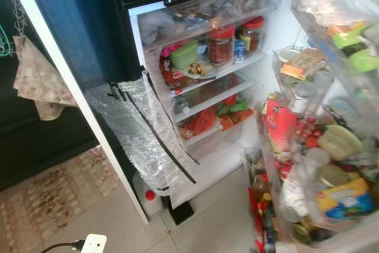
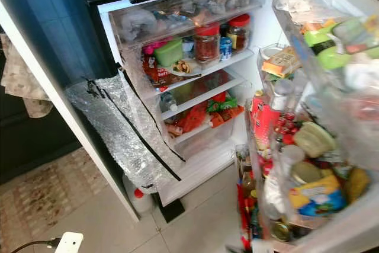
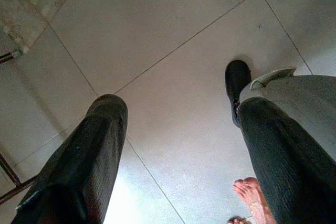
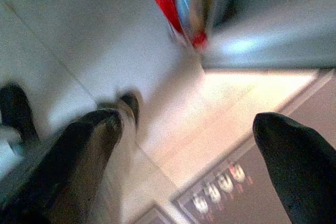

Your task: Restocking fridge

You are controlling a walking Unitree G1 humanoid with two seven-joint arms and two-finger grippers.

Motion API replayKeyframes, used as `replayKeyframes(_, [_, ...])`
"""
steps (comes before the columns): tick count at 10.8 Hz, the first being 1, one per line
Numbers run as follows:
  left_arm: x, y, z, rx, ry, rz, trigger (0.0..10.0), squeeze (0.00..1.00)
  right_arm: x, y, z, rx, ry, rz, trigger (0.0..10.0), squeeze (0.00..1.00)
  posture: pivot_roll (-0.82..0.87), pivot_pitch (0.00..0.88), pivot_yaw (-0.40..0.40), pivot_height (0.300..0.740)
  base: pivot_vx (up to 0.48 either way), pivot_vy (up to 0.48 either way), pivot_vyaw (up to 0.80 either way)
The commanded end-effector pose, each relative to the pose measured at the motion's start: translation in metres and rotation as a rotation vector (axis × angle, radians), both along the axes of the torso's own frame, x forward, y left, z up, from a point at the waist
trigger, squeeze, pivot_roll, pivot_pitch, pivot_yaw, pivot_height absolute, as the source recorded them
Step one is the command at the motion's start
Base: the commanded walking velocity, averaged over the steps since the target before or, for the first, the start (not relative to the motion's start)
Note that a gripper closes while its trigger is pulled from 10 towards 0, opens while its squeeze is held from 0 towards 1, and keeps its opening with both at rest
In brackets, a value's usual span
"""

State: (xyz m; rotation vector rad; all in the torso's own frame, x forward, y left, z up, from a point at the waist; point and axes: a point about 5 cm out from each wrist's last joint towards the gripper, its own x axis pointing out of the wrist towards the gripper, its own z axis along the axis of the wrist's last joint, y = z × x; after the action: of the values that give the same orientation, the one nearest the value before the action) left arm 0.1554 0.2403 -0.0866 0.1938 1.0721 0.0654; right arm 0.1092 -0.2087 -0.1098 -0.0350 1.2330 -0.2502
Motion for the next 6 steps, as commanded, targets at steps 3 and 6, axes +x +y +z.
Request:
replayKeyframes(3, [-0.002, 0.007, 0.001, 0.028, 0.015, 0.0, 10.0, 0.0, -0.026, -0.008, -0.005, -0.029, 0.125, -0.032, 10.0, 0.0, 0.0, 0.0, 0.044, 0.74, 0.0, 0.0, 0.0])
replayKeyframes(6, [-0.001, 0.008, 0.001, 0.028, 0.012, 0.003, 10.0, 0.0, -0.041, -0.02, -0.005, -0.057, 0.174, -0.086, 10.0, 0.0, 0.0, 0.0, 0.043, 0.74, 0.0, 0.0, 0.0])
